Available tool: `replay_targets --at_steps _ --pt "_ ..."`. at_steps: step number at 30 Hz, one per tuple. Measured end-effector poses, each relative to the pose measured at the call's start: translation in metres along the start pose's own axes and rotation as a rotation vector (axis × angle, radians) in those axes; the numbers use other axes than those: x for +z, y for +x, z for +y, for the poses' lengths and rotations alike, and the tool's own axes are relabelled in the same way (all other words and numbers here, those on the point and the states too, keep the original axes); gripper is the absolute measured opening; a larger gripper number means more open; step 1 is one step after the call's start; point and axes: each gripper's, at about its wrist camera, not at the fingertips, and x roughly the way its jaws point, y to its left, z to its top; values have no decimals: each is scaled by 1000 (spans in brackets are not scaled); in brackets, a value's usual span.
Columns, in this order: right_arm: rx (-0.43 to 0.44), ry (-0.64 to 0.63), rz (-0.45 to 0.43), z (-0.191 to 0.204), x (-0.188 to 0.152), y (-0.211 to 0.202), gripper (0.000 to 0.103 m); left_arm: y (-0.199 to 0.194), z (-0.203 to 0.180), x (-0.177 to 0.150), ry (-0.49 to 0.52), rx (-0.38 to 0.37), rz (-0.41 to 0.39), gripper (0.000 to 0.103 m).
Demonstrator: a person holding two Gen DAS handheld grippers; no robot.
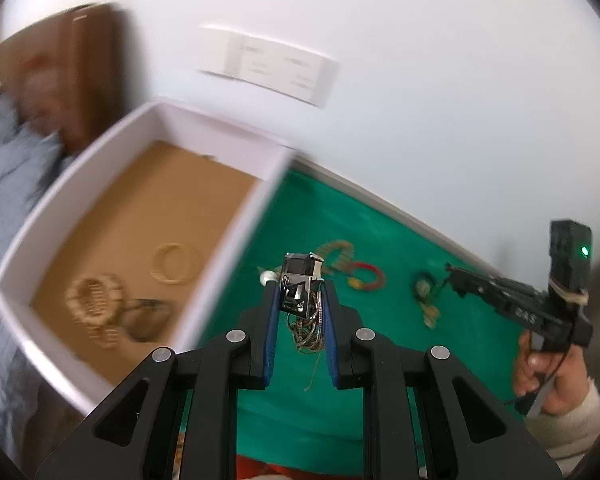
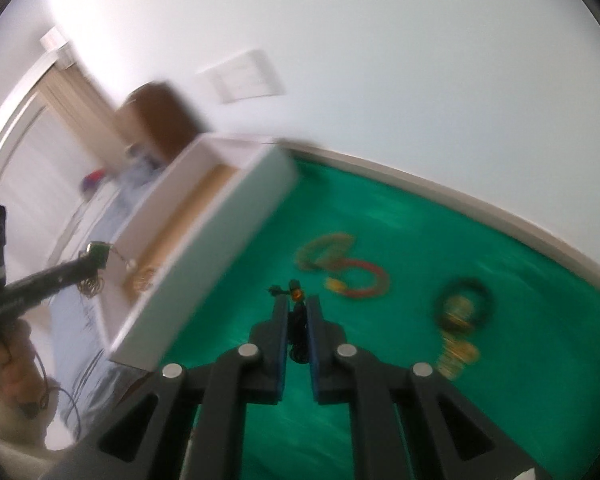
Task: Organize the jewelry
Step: 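Carry the pendant and charm into the white box and open both tools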
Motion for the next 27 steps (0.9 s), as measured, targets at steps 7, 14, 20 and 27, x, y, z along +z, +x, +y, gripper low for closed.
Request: replay_targets --at_steps 7,14,20,27 --pt "138 -132 -1 104 67 57 9 1 98 42 -82 133 -44 19" --pt "148 -204 108 169 110 162 9 68 153 73 -90 207 6 19" --pt "69 -214 206 176 115 252 9 143 195 70 -132 205 105 19" --pt "-10 -228 242 168 108 295 12 179 197 59 -97 246 143 22"
